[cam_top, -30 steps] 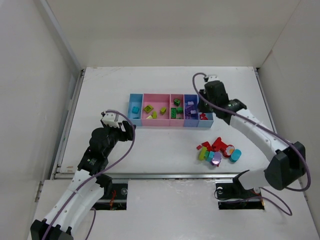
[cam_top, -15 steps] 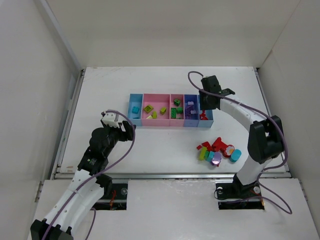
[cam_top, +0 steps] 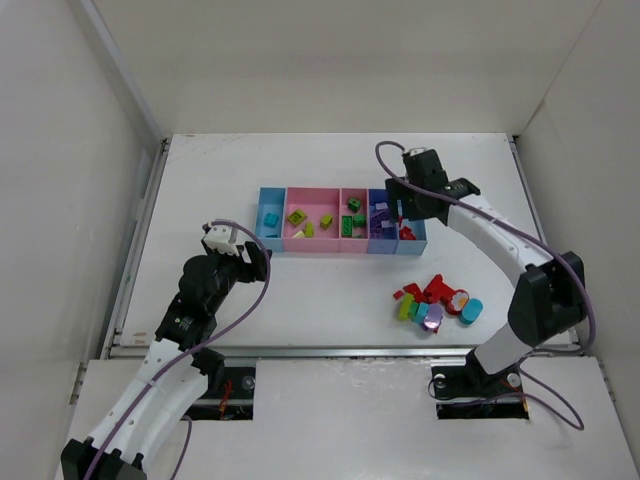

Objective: Sort the legos into containers by color

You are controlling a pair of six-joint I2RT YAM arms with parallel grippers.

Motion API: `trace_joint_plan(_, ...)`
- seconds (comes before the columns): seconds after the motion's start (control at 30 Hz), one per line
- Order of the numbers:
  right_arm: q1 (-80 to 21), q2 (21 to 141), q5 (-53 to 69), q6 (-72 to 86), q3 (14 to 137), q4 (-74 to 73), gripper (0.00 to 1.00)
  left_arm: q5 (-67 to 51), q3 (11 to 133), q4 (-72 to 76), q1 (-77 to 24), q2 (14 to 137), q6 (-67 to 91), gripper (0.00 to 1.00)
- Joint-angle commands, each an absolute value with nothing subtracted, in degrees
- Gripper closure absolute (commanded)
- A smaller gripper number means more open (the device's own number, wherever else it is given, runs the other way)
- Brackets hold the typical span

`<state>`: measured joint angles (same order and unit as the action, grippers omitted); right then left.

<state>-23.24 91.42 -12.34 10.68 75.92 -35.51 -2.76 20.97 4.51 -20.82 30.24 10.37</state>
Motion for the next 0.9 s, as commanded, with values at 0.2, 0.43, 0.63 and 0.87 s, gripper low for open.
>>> trace_joint_plan(0.2,-29.8,87.4,-5.8,20.5,64.4,-45.0,0.16,-2.9,20.4,7.3,-20.6,29.9,10.4,0.32)
trace_joint_plan(0.43,-32.0,83.9,-4.6,26.5,56.3,-46.0,0.16,-2.9,20.4,7.3,-20.6,29.4,10.4,0.32)
trace_joint_plan(0.63,-36.4,84.4,-5.2,27.9,55.2,-48.3,0.16,-2.9,20.4,7.3,-20.6,28.8,10.4,0.32)
trace_joint_plan(0.87,-37.0,83.8,-4.5,27.3,54.7,-51.1,0.11,-2.9,19.9,7.8,-20.6,28.3,10.4,0.32)
